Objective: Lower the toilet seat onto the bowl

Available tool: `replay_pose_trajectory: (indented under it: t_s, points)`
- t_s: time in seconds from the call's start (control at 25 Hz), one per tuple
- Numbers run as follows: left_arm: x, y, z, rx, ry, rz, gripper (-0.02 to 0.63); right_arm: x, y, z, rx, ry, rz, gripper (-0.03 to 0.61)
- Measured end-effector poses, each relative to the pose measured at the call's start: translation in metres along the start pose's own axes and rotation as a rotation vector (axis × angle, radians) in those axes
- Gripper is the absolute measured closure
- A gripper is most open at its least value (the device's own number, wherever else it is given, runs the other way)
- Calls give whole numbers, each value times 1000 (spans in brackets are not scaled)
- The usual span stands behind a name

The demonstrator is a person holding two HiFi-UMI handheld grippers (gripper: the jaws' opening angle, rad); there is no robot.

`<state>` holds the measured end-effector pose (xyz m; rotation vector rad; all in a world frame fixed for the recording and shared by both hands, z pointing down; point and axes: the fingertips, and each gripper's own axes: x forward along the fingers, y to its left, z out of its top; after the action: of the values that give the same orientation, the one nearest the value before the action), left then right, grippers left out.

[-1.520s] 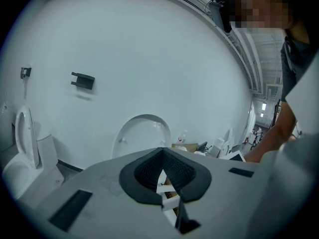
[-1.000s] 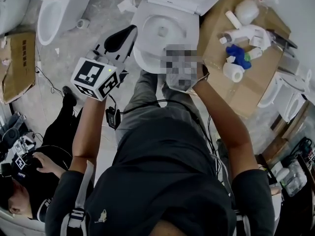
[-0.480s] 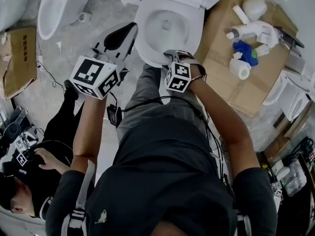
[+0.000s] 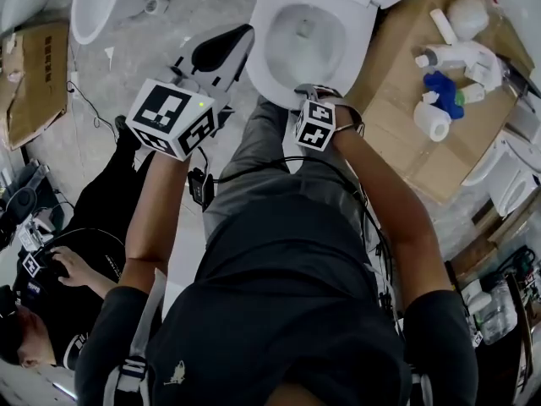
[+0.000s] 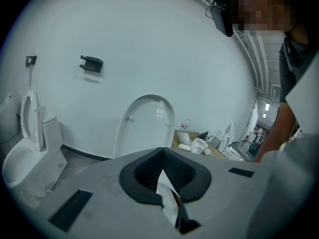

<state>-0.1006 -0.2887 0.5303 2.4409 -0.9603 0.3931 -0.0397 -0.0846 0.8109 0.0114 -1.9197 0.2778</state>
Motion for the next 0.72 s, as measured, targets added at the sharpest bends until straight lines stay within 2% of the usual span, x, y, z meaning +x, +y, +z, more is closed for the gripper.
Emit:
replay_pose_trajectory:
  t_s: [0.2, 0.72]
  points:
    - [-1, 9, -14, -16, 21, 0, 611, 29, 8, -7, 73, 13, 79, 337]
    - [3, 33, -43, -32, 54, 5, 611, 92, 20, -28, 52, 114, 134, 330]
